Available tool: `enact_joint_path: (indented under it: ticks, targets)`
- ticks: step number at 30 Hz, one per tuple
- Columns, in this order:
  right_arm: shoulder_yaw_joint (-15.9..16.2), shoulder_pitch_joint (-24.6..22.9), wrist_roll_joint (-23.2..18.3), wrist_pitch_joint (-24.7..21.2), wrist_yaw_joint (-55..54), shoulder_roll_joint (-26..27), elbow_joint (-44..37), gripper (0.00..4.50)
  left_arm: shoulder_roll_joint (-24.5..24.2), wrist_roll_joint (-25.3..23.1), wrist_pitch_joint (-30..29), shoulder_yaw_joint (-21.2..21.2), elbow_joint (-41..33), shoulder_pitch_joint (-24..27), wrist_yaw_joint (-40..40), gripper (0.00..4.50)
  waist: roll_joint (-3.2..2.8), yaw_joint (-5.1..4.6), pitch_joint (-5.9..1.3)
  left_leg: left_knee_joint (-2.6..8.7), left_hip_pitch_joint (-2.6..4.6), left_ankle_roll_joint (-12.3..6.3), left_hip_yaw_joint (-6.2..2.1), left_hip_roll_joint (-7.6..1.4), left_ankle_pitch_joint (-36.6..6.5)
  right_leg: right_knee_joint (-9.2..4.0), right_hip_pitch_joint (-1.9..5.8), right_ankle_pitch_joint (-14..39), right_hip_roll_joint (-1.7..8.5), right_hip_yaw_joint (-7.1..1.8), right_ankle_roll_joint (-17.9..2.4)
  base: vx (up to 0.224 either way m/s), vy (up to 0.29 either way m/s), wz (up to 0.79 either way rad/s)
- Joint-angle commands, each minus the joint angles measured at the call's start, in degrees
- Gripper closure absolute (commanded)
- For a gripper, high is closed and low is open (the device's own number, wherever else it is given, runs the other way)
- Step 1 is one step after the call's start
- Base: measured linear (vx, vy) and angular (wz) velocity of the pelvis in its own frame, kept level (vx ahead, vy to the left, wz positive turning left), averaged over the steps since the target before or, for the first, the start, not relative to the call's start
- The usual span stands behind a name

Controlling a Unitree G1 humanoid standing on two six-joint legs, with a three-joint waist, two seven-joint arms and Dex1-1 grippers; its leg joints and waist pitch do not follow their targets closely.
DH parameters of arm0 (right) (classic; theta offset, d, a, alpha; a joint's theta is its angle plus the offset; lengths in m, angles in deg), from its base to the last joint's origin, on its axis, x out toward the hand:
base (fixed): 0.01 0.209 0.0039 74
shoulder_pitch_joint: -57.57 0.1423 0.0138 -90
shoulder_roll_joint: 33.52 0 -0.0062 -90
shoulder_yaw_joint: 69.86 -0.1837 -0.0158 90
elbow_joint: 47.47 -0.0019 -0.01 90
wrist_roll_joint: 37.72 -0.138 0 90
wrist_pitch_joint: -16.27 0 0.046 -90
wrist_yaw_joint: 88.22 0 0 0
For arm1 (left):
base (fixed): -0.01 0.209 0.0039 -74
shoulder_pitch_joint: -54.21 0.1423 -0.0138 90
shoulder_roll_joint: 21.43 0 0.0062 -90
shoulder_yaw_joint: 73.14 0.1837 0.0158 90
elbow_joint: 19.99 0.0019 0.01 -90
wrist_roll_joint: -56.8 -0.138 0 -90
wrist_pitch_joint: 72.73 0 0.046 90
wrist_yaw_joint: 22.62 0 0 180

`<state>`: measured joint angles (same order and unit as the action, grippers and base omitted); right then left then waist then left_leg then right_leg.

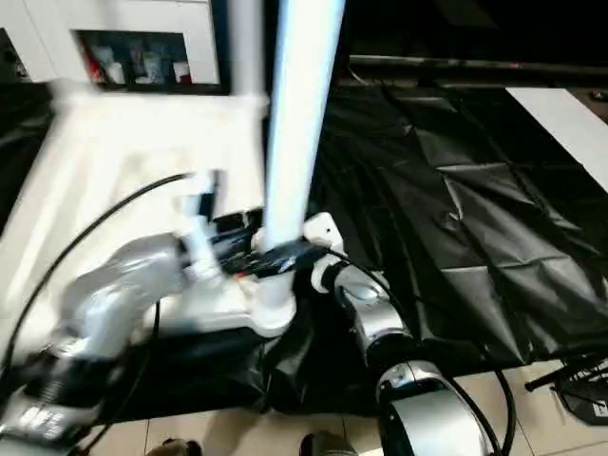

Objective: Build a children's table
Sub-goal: Rotate table base, then rotate leg to tighten

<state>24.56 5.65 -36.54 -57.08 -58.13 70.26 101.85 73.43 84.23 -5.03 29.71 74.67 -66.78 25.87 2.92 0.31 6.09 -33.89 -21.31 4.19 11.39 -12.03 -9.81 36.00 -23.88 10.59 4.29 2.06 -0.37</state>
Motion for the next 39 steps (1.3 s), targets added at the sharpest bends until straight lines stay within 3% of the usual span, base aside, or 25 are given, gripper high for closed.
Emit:
enact_joint_path:
  ticks: [1,2,4,7,8,11,14,17,19,20,21,22,26,27,28,29,31,32,33,39]
  targets:
    - [0.67,0.76,0.80,1.65,-0.17,-0.11,0.00,1.31,-1.92,-6.34,2.95,1.60,4.44,-0.71,-3.17,0.05,-0.90,0.68,-5.30,3.37,0.58,-2.98,-0.38,-0.90,-8.84,-3.39,3.55,1.52,2.62,-2.04,-15.89,0.000,0.000,0.00]
    - [-0.14,0.82,0.41,1.65,-0.58,-0.91,-0.10,1.31,-3.49,-9.18,5.00,2.34,6.33,-1.17,-3.36,0.05,-0.93,0.84,-5.44,3.31,0.56,-3.00,-0.51,-0.84,-9.32,-3.42,3.67,3.09,2.79,-2.02,-15.58,0.000,0.000,0.00]
    - [-0.93,0.60,-0.21,1.56,-0.41,-1.83,-0.74,1.31,-4.93,-9.52,4.53,2.34,6.20,-0.60,-2.27,0.05,-0.95,0.99,-5.53,3.22,0.63,-2.69,-0.42,-0.92,-9.62,-3.38,3.62,3.81,2.88,-2.08,-15.81,0.000,0.000,0.00]
    - [-2.06,-0.39,-1.44,0.79,1.00,-3.55,-2.97,1.31,-7.39,-9.55,2.99,2.67,4.19,1.36,0.29,0.05,-1.23,1.19,-5.79,3.17,0.68,-2.54,-0.42,-0.97,-8.83,-3.10,3.68,2.47,2.73,-2.02,-16.03,0.000,0.000,0.00]
    - [-2.35,-1.91,-2.13,-0.32,3.39,-5.39,-5.62,1.31,-10.08,-9.88,0.37,4.44,1.48,3.59,2.54,0.05,-1.43,1.56,-6.11,3.02,0.95,-2.47,-0.30,-1.00,-8.41,-2.91,3.62,1.21,2.61,-2.00,-16.56,0.000,0.000,0.00]
    - [-1.59,-3.33,-1.52,-1.32,5.12,-7.60,-7.53,1.31,-12.38,-11.17,-1.66,6.68,0.01,5.24,3.15,0.05,-1.47,2.33,-6.10,3.05,1.06,-2.64,-0.20,-1.06,-8.01,-2.81,3.43,0.27,2.45,-1.95,-16.74,0.000,0.000,0.00]
    - [-0.58,-5.39,-0.54,-2.62,7.05,-10.69,-10.09,1.31,-13.69,-12.47,-4.86,7.87,-1.89,7.00,1.21,0.32,-1.46,3.06,-5.85,3.18,1.21,-1.50,-0.17,-1.13,-10.17,-3.21,3.32,3.74,2.54,-1.97,-16.20,0.000,0.000,0.00]
    - [0.28,-8.47,-0.07,-4.16,10.35,-14.37,-14.71,1.31,-14.08,-12.60,-9.62,7.68,-5.17,9.27,-1.81,0.50,-0.91,3.60,-5.68,3.21,1.12,-0.71,-0.23,-1.10,-11.69,-3.52,3.41,7.02,2.62,-2.01,-14.81,0.000,0.000,0.00]
    - [0.40,-9.08,-0.14,-4.59,11.09,-14.88,-15.80,1.31,-14.28,-12.78,-10.25,7.74,-5.82,9.69,-2.04,0.71,-0.82,3.64,-5.61,3.25,0.93,-0.64,-0.32,-0.99,-11.98,-3.71,3.48,8.95,2.67,-2.00,-13.98,0.000,0.000,0.00]
    - [1.30,-12.03,-2.25,-7.37,16.87,-16.68,-22.06,1.31,-14.75,-14.68,-11.39,7.41,-6.27,10.49,-4.27,0.77,-0.47,3.39,-5.40,3.38,0.80,-0.55,-0.44,-0.83,-13.69,-4.19,3.67,12.70,2.45,-1.99,-12.31,0.000,0.000,0.00]
    - [1.96,-13.83,-3.82,-9.26,20.30,-17.83,-26.18,1.31,-15.02,-15.75,-11.59,7.13,-6.10,10.64,-5.29,0.81,-0.48,3.65,-5.46,3.35,0.85,-0.50,-0.62,-1.07,-13.75,-4.17,3.60,13.29,2.82,-2.04,-11.65,0.000,0.000,0.00]
    - [2.57,-15.37,-5.58,-11.33,23.54,-18.87,-29.84,1.31,-15.17,-16.02,-11.93,6.71,-5.89,10.73,-5.76,0.99,-0.27,3.53,-5.41,3.38,0.71,-1.14,-0.65,-0.86,-13.51,-4.38,3.75,13.81,2.54,-2.04,-10.46,0.000,0.000,0.00]
    - [4.42,-18.77,-9.22,-16.03,30.04,-22.47,-38.27,1.31,-16.01,-15.69,-13.63,6.17,-6.10,10.64,-5.52,1.22,-0.37,3.28,-5.55,3.47,0.64,-1.55,-0.86,-0.90,-14.09,-4.71,3.34,16.48,2.56,-1.85,-9.73,0.000,0.000,0.00]
    - [4.86,-19.86,-10.77,-18.25,32.03,-24.04,-41.36,1.31,-16.80,-15.78,-15.16,6.54,-6.58,10.61,-5.45,1.31,-0.91,3.22,-5.67,3.42,0.78,-1.32,-0.88,-0.90,-14.31,-4.78,3.21,16.78,2.55,-1.86,-9.68,0.000,0.000,0.00]
    - [4.90,-20.24,-11.22,-19.23,32.59,-24.67,-42.42,1.31,-17.18,-15.69,-16.08,6.85,-6.81,10.58,-5.15,1.42,-0.76,3.24,-5.72,3.42,0.82,-1.30,-0.91,-0.97,-14.41,-4.76,3.20,16.52,2.52,-1.86,-9.79,0.000,0.000,0.00]
    - [4.90,-20.40,-11.39,-19.65,32.83,-24.94,-42.86,1.31,-17.35,-15.64,-16.50,7.00,-6.89,10.55,-4.97,1.52,-1.05,3.21,-5.69,3.43,0.88,-1.27,-0.92,-0.94,-14.62,-4.75,3.09,16.43,2.46,-1.87,-9.96,0.000,0.000,0.00]
    - [4.61,-21.44,-11.32,-21.66,33.71,-26.02,-45.56,1.31,-17.90,-15.72,-17.98,7.59,-7.46,10.58,-4.39,1.56,-0.78,3.16,-5.73,3.46,0.84,-1.00,-0.95,-0.85,-15.74,-4.96,3.01,18.52,2.44,-1.77,-9.67,0.000,0.000,0.00]
    - [4.47,-21.91,-11.38,-22.33,33.87,-26.41,-46.67,1.31,-18.23,-15.76,-18.83,7.85,-7.99,10.70,-4.25,1.72,-1.30,3.10,-5.74,3.48,1.02,-0.64,-0.94,-0.88,-16.19,-5.15,2.82,18.55,2.36,-1.80,-9.65,0.000,0.000,0.00]
    - [4.23,-22.60,-11.69,-23.53,34.02,-26.93,-48.39,1.31,-18.58,-15.66,-19.87,8.06,-8.80,10.95,-4.13,1.72,-1.40,3.10,-5.84,3.53,1.05,-0.46,-1.01,-0.89,-16.45,-5.03,2.88,17.68,2.29,-1.76,-9.86,0.000,0.000,0.00]
    - [4.20,-23.92,-12.69,-26.35,33.82,-28.59,-51.62,1.31,-20.04,-15.46,-20.89,7.94,-12.12,12.38,-4.15,2.30,-1.28,3.12,-6.04,3.43,0.76,-0.88,-1.09,-0.77,-16.07,-5.23,2.96,20.12,2.45,-1.73,-8.65,0.000,0.000,0.00]
